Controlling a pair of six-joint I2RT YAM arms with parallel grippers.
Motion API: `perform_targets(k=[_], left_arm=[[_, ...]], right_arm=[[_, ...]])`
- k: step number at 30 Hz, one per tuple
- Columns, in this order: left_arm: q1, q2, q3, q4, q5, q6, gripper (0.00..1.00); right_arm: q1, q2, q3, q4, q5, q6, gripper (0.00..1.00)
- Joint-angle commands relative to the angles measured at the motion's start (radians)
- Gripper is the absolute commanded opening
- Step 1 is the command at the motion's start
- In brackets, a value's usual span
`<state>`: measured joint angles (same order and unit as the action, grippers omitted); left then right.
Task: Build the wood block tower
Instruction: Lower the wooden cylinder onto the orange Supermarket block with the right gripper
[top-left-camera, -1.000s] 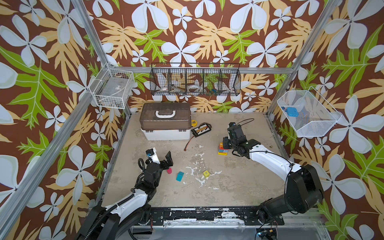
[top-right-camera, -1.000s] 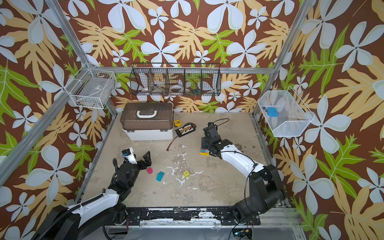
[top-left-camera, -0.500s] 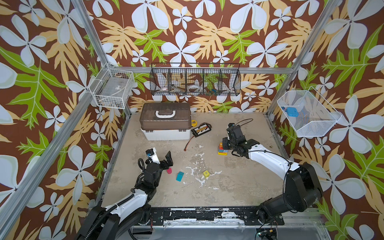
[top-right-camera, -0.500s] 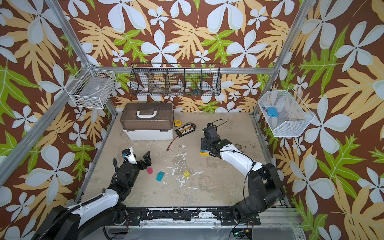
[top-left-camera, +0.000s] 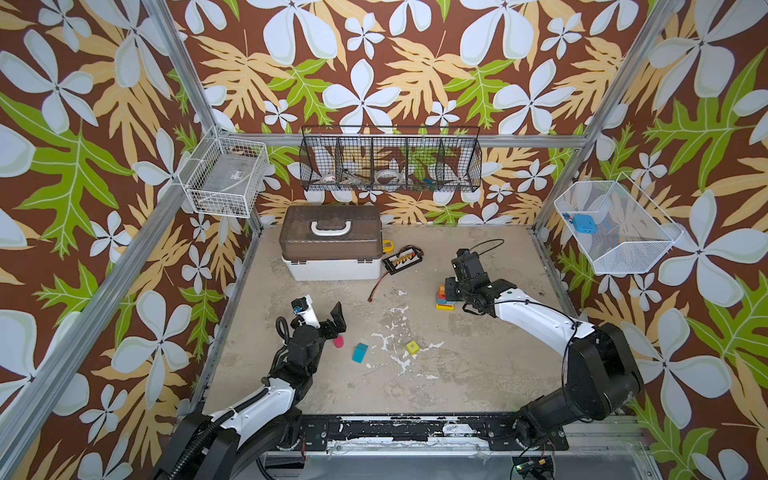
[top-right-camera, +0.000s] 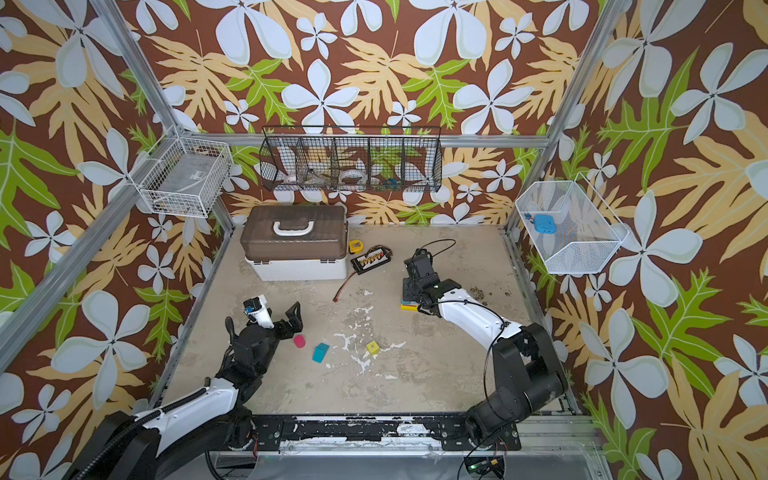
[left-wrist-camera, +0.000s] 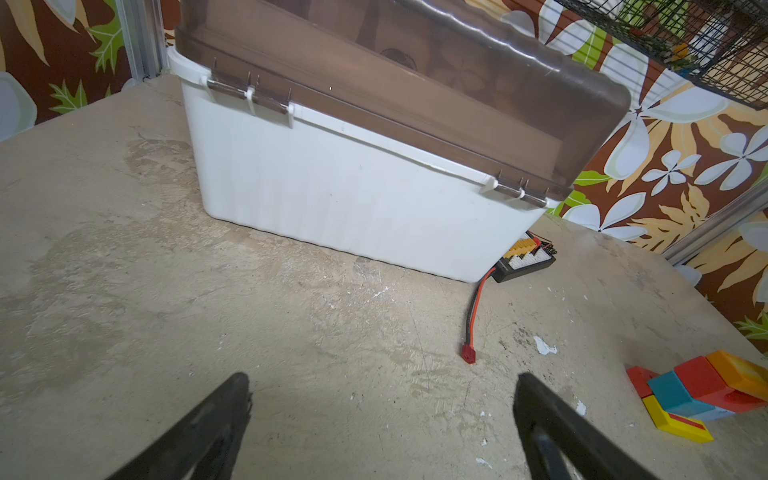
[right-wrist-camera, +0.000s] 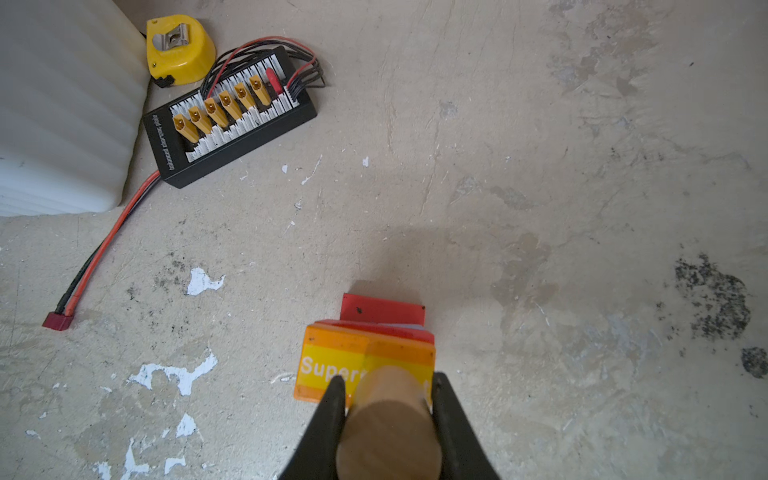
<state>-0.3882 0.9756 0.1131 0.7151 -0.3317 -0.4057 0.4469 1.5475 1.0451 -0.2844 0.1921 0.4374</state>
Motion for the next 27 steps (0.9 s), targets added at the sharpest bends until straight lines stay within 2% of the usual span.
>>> perform_targets(k=[1,27], left_arm=[[0.0,-0.002,0.001,0.029,0.003,0.01,1.0],[0.001,-0.012,-0.004,0.031,0.003,0.01,1.0]], right_arm=[[0.0,0.002,0.006,0.002,0.021,0.002,0.12],[-0.014,0.033,0.013,0.017,0.0,0.003,0.14]])
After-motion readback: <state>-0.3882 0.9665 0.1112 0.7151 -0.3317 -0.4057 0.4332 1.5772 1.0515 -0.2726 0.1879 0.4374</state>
